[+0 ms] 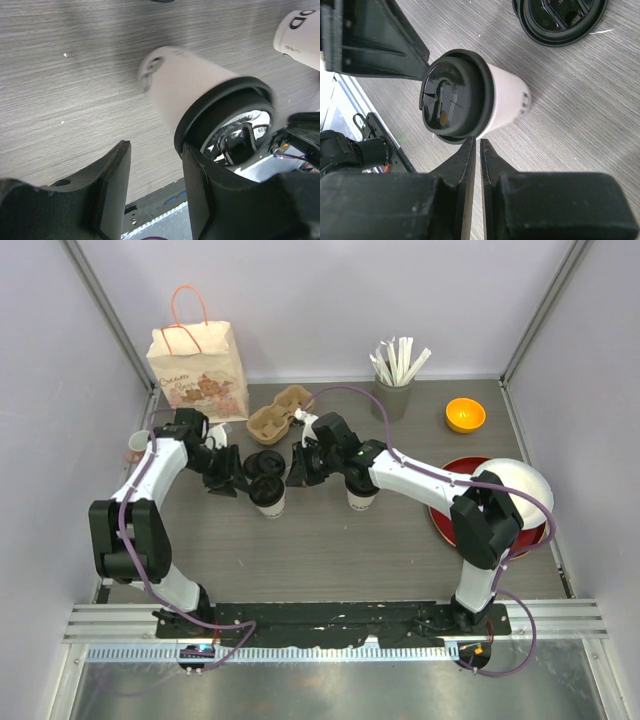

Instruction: Pack the takeout coffee

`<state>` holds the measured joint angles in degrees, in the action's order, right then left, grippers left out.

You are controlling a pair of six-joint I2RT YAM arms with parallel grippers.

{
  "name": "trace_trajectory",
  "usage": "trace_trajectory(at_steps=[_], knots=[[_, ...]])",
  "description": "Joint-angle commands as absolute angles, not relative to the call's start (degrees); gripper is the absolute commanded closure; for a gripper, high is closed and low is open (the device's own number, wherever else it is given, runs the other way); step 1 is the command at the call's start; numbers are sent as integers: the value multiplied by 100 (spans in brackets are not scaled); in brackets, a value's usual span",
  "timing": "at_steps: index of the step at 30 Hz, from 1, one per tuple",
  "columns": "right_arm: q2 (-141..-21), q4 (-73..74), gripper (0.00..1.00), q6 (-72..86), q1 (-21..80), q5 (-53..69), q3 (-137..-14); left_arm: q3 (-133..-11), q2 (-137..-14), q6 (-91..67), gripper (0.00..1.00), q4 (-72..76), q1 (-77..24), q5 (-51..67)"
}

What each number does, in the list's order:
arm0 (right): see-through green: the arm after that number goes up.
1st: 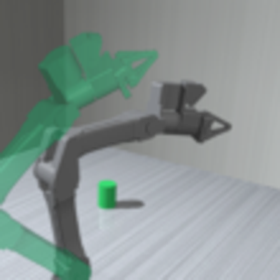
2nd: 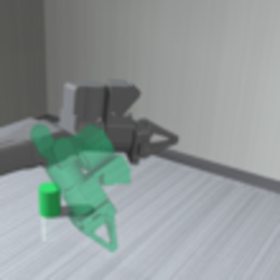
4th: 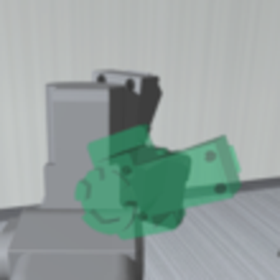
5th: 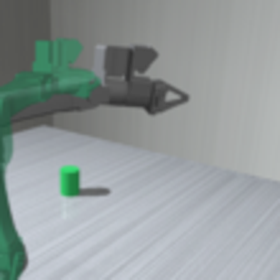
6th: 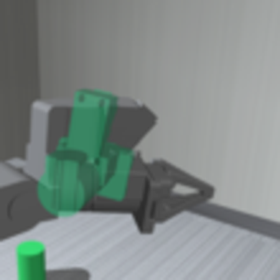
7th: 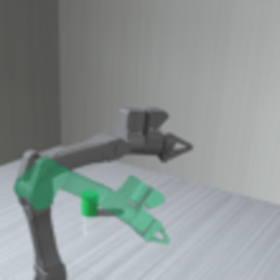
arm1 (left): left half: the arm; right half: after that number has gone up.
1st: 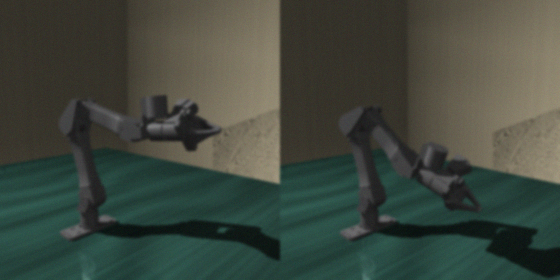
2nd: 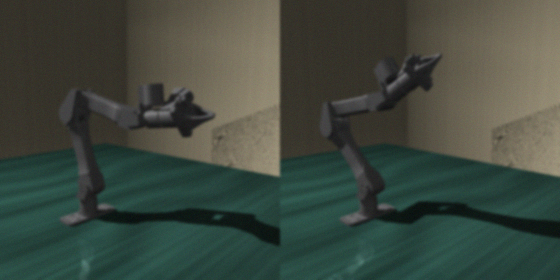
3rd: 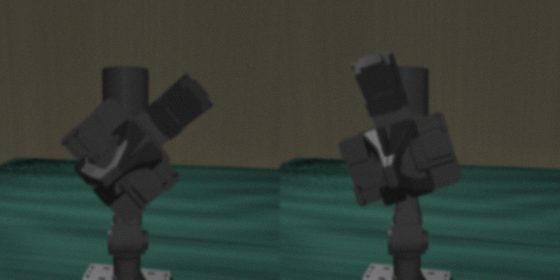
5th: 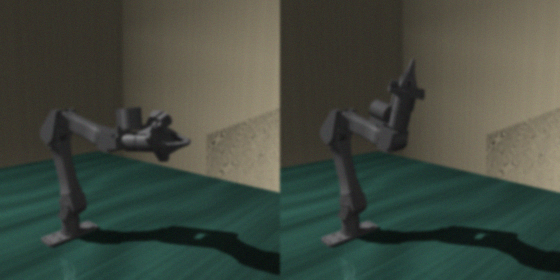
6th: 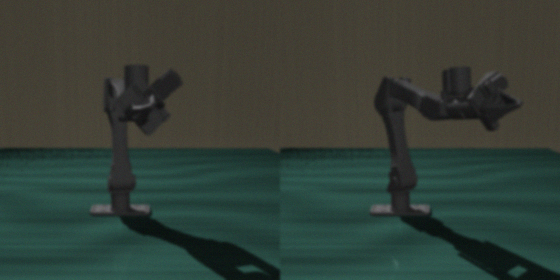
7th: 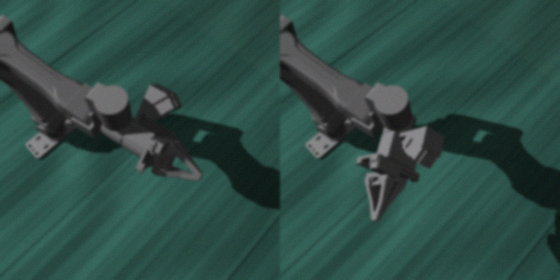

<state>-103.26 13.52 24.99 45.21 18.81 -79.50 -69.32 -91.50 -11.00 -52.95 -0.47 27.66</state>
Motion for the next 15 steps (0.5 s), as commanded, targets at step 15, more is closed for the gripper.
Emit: trace_trajectory(at_steps=[15], knots=[[-9897,1309,85,2241,4395,1837,-7867,-8059,-8376,147,53,-5791,-411,3104]])
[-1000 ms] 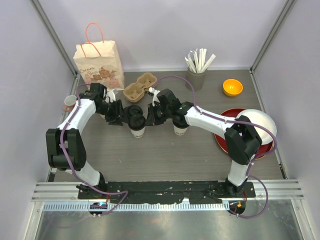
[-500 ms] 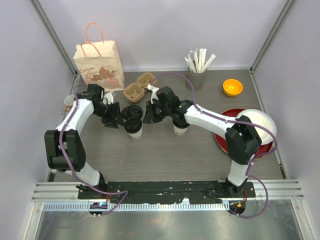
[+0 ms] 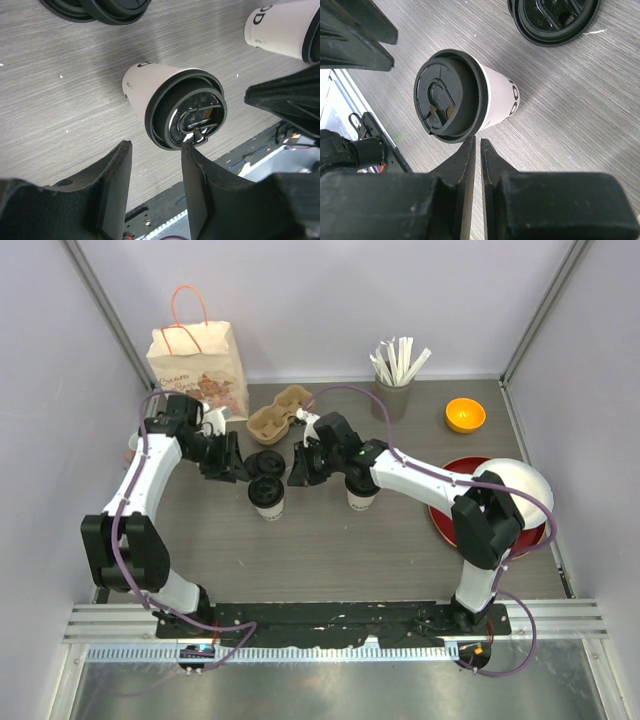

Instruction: Pack the takeout coffee

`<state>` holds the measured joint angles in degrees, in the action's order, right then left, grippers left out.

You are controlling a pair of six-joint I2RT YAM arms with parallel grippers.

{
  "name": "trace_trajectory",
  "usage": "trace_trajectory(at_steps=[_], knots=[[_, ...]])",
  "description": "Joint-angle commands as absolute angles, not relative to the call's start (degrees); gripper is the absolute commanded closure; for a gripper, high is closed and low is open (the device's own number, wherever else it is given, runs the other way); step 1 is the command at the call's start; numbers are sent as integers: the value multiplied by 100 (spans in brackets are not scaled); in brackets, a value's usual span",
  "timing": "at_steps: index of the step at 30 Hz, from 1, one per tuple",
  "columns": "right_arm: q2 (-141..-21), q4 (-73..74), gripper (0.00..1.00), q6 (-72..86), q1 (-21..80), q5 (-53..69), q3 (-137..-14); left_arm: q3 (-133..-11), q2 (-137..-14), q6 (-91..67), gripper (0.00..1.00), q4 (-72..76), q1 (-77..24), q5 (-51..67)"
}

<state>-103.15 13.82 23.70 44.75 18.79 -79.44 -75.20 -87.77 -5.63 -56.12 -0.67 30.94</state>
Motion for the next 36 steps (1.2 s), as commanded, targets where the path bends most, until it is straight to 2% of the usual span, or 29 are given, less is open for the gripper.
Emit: trace_trajectory(at_steps=[1,2,5,8,10,13,15,18,19,21,23,27,36], knots=[[-9862,1301,85,2250,4377,1802,-7840,-8173,-8359,315,53,-5888,-657,2641],[-9835,1301,84,2259,4360,1697,-7796,-8400,-8376,447,53,-6141,-1199,2358],[-9747,1240,80,2302,4298,1539,-7665,-8569,-8429,545,52,-6275,-1974,1332],[-9756,995,71,2399,4298,1599,-7594,-8631,-8534,484,51,-6240,-2232,846],[-9834,879,67,2478,4298,1801,-7602,-8788,-8631,361,50,-6214,-2224,590],[-9888,739,52,2479,4298,1872,-7638,-8938,-8579,159,46,-6170,-2136,536],[-9931,659,46,2452,4298,1951,-7673,-8930,-8534,53,43,-6126,-1917,763],[-10054,370,31,2575,4298,2153,-7656,-8641,-8482,-245,39,-5968,-1504,1211],[-10089,265,16,2636,4298,2275,-7638,-8361,-8447,-368,38,-5794,-1355,1352],[-10212,149,12,2707,4342,2285,-7672,-8044,-8411,-702,38,-5565,-881,1590],[-10300,150,11,2742,4385,2215,-7751,-7639,-8376,-965,37,-5257,-547,1871],[-10660,105,12,2900,4508,2092,-7918,-7181,-8271,-1124,34,-4712,-483,2328],[-10978,114,34,3111,4605,2039,-8157,-6628,-8191,-1485,35,-4035,-483,2742]])
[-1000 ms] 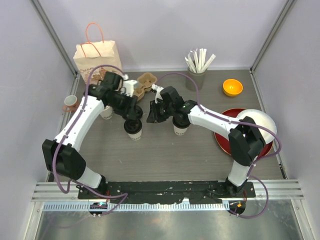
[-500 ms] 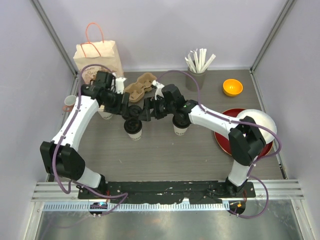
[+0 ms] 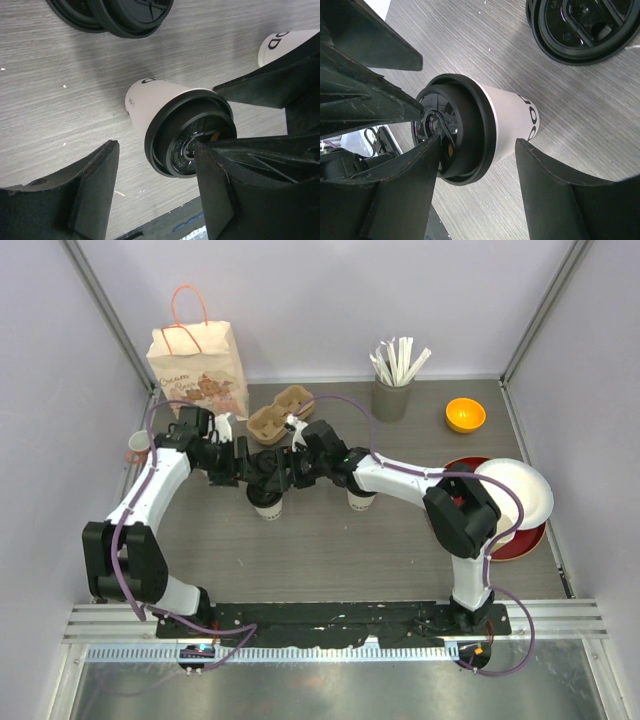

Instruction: Pack the takeout coffee

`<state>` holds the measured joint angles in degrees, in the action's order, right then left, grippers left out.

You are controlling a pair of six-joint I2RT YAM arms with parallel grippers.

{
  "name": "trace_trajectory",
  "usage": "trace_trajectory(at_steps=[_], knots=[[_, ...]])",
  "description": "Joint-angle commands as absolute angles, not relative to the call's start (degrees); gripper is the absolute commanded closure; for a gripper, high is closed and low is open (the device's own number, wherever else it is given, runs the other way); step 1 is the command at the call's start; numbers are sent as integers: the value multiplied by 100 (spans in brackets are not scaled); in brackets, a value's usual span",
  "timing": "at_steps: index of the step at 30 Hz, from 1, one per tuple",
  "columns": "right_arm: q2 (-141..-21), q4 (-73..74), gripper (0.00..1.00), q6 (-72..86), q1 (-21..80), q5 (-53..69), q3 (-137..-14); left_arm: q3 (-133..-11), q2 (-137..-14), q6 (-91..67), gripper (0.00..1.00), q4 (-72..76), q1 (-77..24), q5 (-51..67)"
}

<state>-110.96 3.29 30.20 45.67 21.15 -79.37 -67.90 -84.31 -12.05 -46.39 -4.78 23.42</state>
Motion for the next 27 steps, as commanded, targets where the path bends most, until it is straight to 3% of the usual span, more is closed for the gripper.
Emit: trace_trajectory(at_steps=[1,15,27], knots=[[-10943,123,36,3120,4597,2039,-8104,-6592,-8191,-1511,36,-3999,-483,2742],[-10433,281,59,3050,4597,2021,-7409,-6205,-8490,-1635,55,-3648,-510,3366],[-9845,1160,62,3155,4605,1636,-7006,-5915,-8569,-1731,61,-3437,-720,3612]])
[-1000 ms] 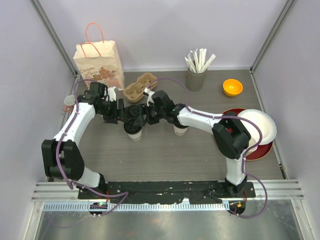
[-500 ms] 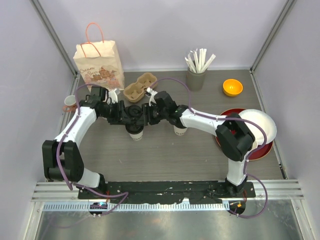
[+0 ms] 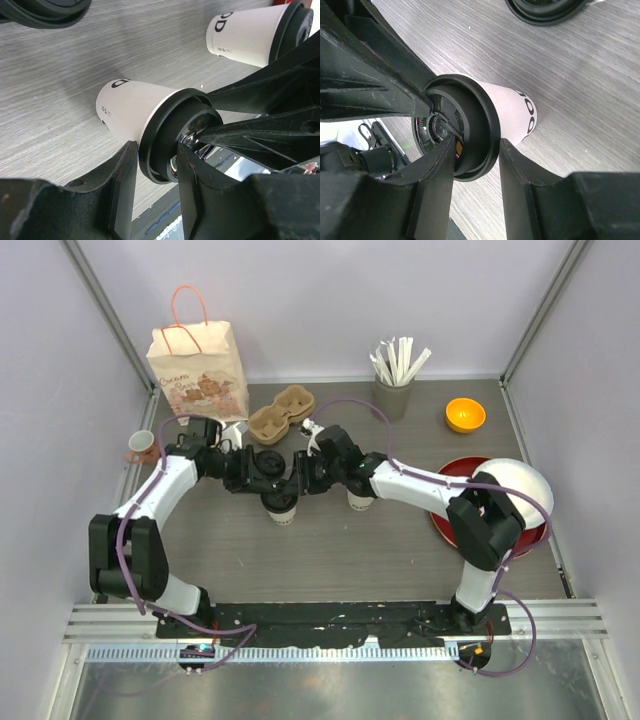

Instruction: Pack the takeout coffee

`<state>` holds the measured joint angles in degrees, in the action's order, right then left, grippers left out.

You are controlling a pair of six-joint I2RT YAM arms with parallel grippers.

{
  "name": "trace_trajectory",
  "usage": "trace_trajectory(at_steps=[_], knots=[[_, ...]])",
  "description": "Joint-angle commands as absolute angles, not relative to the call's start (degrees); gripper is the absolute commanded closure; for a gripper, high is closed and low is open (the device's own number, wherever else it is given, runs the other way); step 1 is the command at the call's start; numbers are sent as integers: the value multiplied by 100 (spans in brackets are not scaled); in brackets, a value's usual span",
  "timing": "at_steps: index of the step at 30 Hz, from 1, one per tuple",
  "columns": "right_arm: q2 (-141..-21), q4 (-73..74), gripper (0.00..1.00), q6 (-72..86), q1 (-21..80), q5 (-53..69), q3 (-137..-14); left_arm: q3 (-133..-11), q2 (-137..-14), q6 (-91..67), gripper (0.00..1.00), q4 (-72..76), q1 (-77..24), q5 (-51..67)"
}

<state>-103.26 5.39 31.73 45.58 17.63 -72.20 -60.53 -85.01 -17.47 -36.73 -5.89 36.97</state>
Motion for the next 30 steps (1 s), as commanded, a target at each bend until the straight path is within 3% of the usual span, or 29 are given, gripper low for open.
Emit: trace_trajectory(at_steps=[1,13,16,20,30], knots=[[-9678,1195,62,3234,4605,1565,-6857,-5924,-8569,-1705,61,-3428,-808,3630],[-9070,1116,63,3586,4641,932,-6135,-6328,-8508,-1591,38,-3551,-862,4446],[-9132,1116,63,3568,4641,870,-6161,-6451,-8525,-1635,38,-3568,-625,4596],[-9272,1143,63,3577,4641,905,-6266,-6198,-8604,-1591,49,-3542,-571,4579],[-9185,1222,64,3586,4658,844,-6170,-5880,-8771,-1740,52,-3174,-861,4527]])
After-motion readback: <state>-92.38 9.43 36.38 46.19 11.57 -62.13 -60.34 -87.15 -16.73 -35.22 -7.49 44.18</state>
